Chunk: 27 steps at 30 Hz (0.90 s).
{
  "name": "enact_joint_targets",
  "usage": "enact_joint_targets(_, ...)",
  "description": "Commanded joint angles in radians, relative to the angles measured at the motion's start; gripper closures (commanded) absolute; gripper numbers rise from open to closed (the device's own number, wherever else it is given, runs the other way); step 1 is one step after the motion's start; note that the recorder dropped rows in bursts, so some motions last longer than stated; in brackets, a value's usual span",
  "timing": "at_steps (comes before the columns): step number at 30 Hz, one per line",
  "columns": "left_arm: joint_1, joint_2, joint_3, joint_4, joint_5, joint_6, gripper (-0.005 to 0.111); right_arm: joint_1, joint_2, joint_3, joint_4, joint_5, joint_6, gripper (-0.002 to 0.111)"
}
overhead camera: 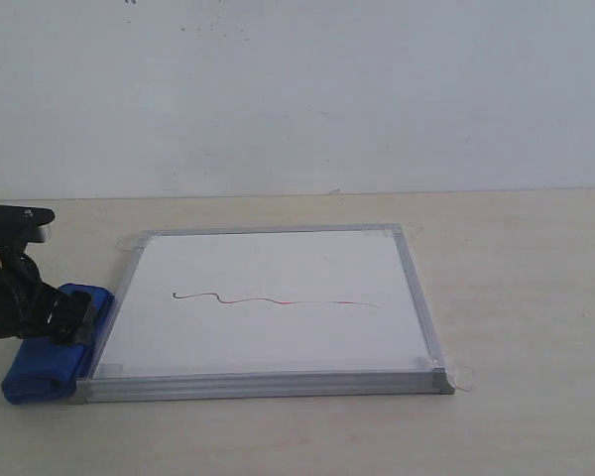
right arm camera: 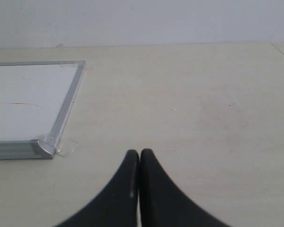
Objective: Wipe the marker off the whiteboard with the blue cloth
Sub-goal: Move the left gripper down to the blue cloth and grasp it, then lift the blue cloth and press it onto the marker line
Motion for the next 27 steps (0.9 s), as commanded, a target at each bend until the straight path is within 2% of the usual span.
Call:
enact_joint_targets(1, 0.003, 0.010, -0.004, 0.002, -0.039, 0.003, 0.018, -0.008, -0.005, 0.005, -0.008, -0.003, 0.001, 0.108)
enact_joint_targets(14, 0.003, 0.082, -0.004, -0.005, -0.062, 0.015, 0.019, -0.008, -0.005, 0.005, -0.008, -0.003, 0.001, 0.108)
enact_joint_targets(16, 0.003, 0.082, -0.004, -0.005, -0.071, 0.015, 0.022, -0.008, -0.005, 0.005, -0.008, -0.003, 0.001, 0.108)
enact_joint_targets(21, 0.003, 0.082, -0.004, -0.005, -0.087, 0.015, 0.054, -0.008, -0.005, 0.005, -0.008, -0.003, 0.001, 0.108)
enact_joint_targets(27, 0.003, 0.078, -0.004, 0.010, -0.083, 0.059, 0.084, -0.008, -0.005, 0.005, -0.008, -0.003, 0.001, 0.108)
